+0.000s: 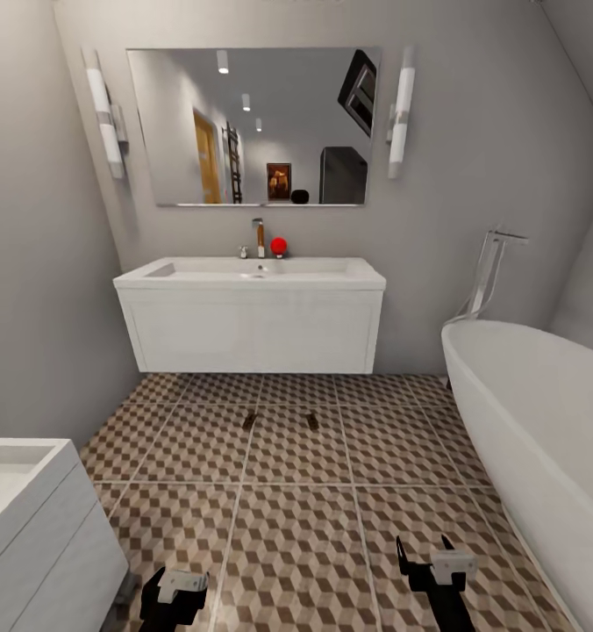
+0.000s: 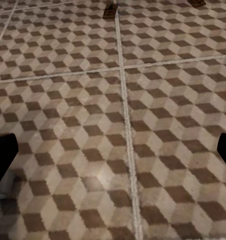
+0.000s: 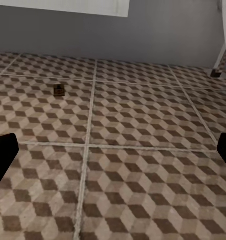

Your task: Take the four mousetraps from the cabinet in the bathroom and place them on the bathroom floor. Make sure all four end up on the same floor surface, and ensure that at least two of them are either under or directly next to the same bathroom sink.

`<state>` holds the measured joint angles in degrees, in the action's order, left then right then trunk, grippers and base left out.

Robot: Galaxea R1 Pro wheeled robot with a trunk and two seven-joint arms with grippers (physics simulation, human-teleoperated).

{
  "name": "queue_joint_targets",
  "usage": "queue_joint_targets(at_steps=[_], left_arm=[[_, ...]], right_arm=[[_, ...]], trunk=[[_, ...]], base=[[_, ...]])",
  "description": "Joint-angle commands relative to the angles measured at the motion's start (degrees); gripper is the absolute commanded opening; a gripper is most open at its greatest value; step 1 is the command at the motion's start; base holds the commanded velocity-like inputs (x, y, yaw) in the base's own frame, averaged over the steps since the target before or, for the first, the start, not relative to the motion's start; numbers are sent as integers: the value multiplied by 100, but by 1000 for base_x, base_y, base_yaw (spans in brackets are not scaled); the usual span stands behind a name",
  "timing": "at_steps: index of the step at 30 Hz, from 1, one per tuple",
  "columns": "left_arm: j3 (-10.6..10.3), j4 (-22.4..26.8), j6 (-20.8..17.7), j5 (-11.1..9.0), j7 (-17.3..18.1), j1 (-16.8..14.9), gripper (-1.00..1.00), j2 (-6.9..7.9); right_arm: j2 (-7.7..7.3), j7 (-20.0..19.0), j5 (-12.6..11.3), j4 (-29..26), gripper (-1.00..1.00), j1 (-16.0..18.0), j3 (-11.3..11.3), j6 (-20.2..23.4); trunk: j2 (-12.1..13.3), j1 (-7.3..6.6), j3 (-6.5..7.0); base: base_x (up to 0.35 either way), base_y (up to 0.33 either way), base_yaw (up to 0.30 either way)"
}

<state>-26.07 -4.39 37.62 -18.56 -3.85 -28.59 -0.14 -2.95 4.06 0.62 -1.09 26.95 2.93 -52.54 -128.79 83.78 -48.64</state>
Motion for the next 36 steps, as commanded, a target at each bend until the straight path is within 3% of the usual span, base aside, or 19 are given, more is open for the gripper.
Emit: queue_joint_targets(at_steps=[1, 36], left_arm=[[-48, -15, 26, -4, -32, -6, 100, -4], [-49, -18, 26, -1, -29, -6, 100, -6]], right_arm=[[1, 42, 9, 4, 100, 3, 33, -11], [14, 42, 9, 6, 100, 3, 33, -2]], trunk=[[39, -24, 13], [1443, -792, 641]], base=[[0, 0, 0], [0, 0, 0]])
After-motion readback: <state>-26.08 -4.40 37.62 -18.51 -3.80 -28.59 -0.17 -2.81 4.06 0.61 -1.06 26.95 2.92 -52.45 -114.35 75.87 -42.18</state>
